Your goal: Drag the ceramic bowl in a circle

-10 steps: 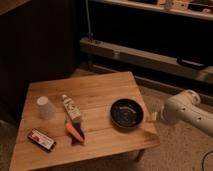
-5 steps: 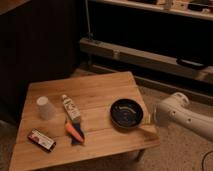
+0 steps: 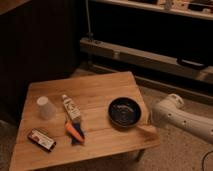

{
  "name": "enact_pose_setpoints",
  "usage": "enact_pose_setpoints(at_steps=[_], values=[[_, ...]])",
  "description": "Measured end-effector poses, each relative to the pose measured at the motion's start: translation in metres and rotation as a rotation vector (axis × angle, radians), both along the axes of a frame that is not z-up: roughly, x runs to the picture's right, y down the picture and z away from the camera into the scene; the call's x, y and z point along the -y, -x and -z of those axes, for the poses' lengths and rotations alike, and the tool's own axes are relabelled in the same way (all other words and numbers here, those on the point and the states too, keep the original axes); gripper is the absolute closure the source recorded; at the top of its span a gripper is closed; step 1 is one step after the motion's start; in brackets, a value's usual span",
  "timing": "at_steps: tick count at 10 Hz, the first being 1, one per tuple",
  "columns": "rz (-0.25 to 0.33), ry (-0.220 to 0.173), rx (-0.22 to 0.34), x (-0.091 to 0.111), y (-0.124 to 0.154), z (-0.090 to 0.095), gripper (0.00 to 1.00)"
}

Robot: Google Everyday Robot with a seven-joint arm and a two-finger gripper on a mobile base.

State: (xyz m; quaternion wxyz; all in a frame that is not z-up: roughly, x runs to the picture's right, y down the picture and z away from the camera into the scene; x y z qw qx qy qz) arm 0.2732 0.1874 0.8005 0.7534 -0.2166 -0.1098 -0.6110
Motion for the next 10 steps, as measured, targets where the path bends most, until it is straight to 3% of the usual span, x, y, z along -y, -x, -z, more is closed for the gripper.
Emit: enact_pose_setpoints(at_steps=[2, 4, 7, 10], values=[[0.03, -0.023, -0.135, 0.027, -0.013, 0.011, 0.2], [0.01, -0.033, -0.166, 0.041, -0.021, 0.014, 0.2], [-0.084, 0.027, -0.081, 0.037, -0.022, 0.004, 0.2], [-0.116, 0.058, -0.038, 0.032, -0.019, 0.001, 0.2]])
